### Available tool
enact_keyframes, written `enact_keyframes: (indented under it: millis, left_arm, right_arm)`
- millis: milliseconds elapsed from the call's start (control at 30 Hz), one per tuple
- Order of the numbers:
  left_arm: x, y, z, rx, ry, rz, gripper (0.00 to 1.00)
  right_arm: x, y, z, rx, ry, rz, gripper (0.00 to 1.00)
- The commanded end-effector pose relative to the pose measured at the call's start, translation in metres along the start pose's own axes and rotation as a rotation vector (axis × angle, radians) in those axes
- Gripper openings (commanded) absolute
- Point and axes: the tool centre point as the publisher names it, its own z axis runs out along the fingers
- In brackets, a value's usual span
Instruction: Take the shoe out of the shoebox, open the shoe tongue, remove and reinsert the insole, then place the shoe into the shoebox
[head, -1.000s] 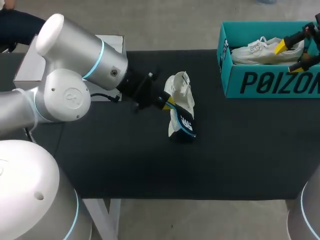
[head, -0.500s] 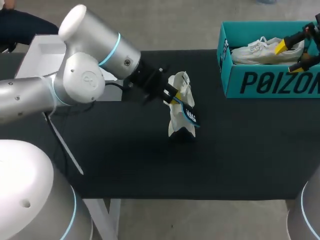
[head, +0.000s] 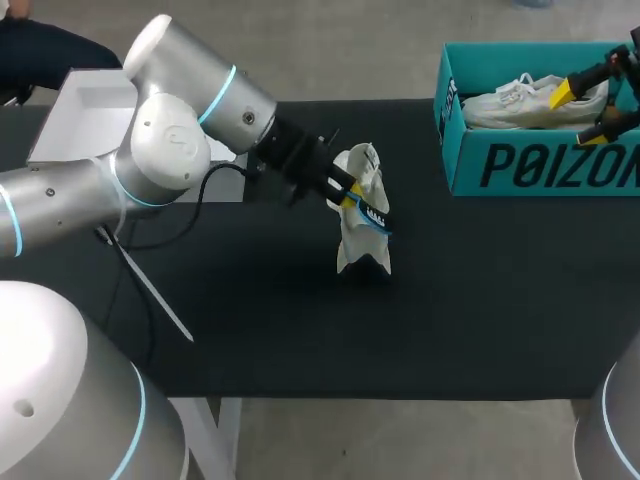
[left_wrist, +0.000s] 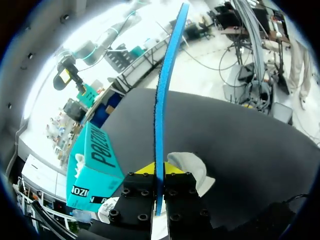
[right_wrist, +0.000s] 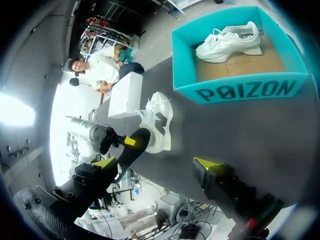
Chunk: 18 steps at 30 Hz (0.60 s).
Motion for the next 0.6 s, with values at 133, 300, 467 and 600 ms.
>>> enact_keyframes:
  millis: [133,300,467,600]
  left_arm:
    - [-0.003,0.014,0.01,0.017,0.009,-0.023,0.0]
    - [-0.005,0.02,0.012,-0.002,0.012,-0.03,0.0]
    - [-0.005,0.029,0.016,-0.062,0.064,-0.017,0.0]
    - [-0.009,0.038,0.017,-0.08,0.074,-0.024,0.0]
  right_arm:
    - [0.0,0.0,0.0,0.001,-0.002,0.002,1.0]
    - [0.0,0.0,0.0,0.001,-0.002,0.002,1.0]
    - [0.0,0.0,0.0,0.001,-0.002,0.002,1.0]
    - [0.0,0.0,0.0,0.001,-0.002,0.002,1.0]
